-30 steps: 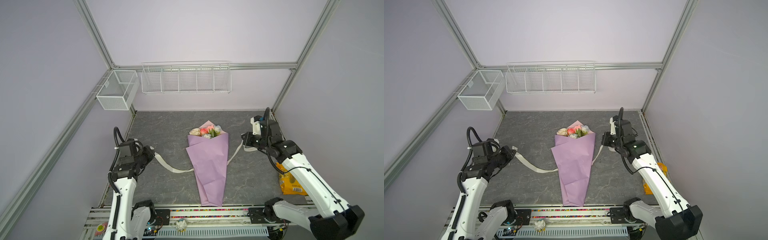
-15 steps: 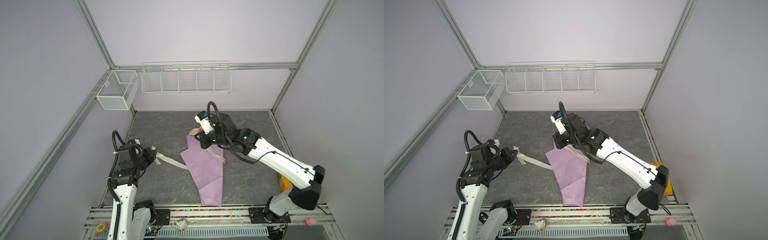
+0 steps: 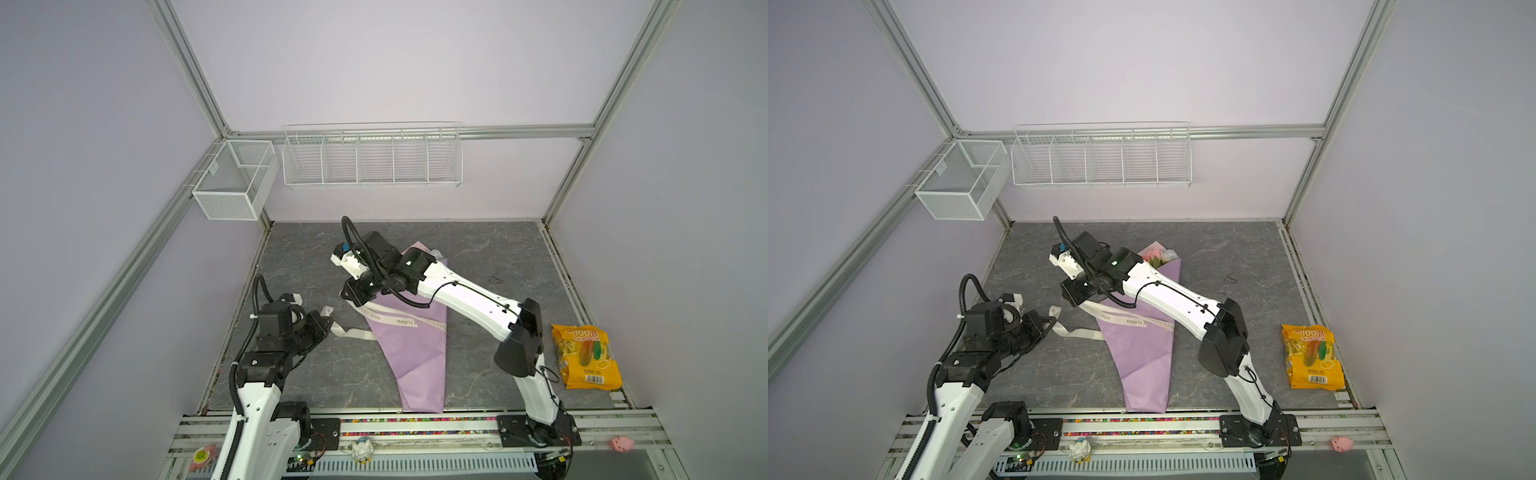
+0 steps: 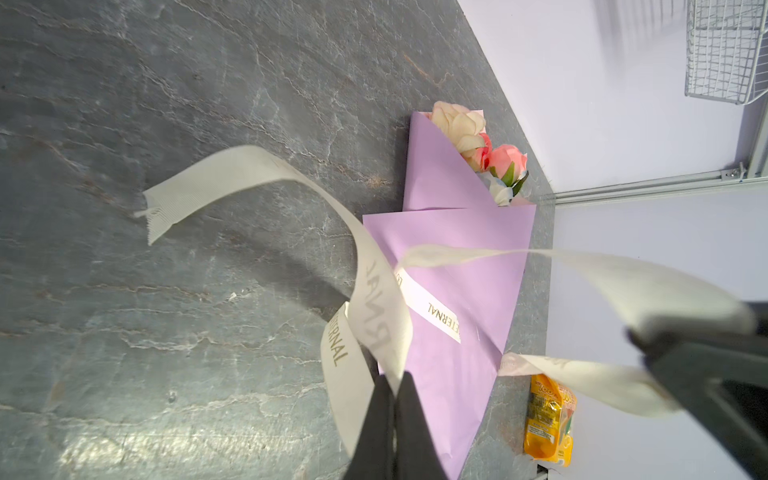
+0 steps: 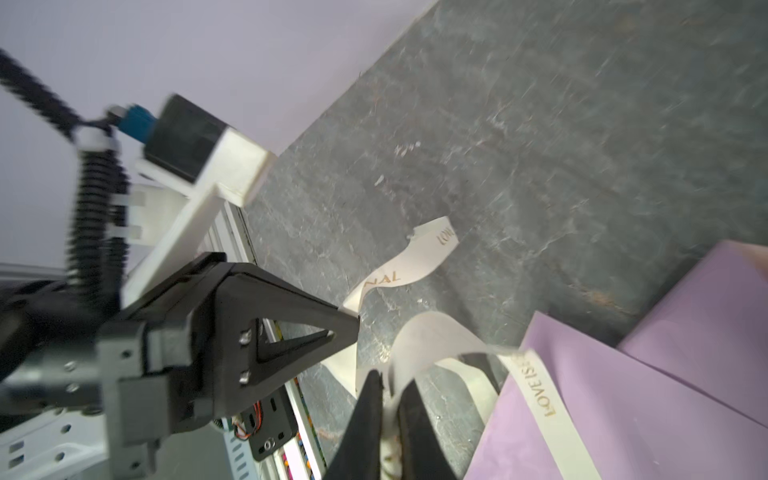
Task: Tie the bouquet of fake flowers
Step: 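Cross the ribbon ends over the cone, bringing both grippers together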
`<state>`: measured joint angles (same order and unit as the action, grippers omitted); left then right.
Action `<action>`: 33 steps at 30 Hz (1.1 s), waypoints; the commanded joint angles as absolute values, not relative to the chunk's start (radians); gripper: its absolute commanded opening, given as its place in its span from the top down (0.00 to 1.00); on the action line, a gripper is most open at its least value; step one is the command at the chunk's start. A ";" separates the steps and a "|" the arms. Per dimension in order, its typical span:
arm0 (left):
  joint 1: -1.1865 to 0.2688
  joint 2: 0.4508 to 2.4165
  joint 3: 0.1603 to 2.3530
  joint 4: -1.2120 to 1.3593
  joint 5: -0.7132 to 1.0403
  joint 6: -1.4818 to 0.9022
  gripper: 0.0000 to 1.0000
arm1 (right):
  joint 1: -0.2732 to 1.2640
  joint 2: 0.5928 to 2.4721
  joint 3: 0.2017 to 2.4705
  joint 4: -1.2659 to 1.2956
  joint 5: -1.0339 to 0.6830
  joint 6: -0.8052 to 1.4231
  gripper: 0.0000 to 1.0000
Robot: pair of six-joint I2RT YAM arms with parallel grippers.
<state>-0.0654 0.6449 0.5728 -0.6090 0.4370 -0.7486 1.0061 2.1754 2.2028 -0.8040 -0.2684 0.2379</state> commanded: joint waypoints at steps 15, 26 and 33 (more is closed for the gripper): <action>-0.083 0.585 0.735 -0.558 0.420 -0.660 1.00 | 0.945 1.666 1.500 -0.460 -0.182 0.286 0.34; -0.419 0.921 0.969 -0.616 0.373 -0.486 1.00 | 0.923 1.262 0.793 0.181 0.008 0.044 0.35; -0.523 0.996 1.013 -0.551 0.470 -0.469 1.00 | 0.906 1.367 0.752 0.379 -0.006 -0.181 0.36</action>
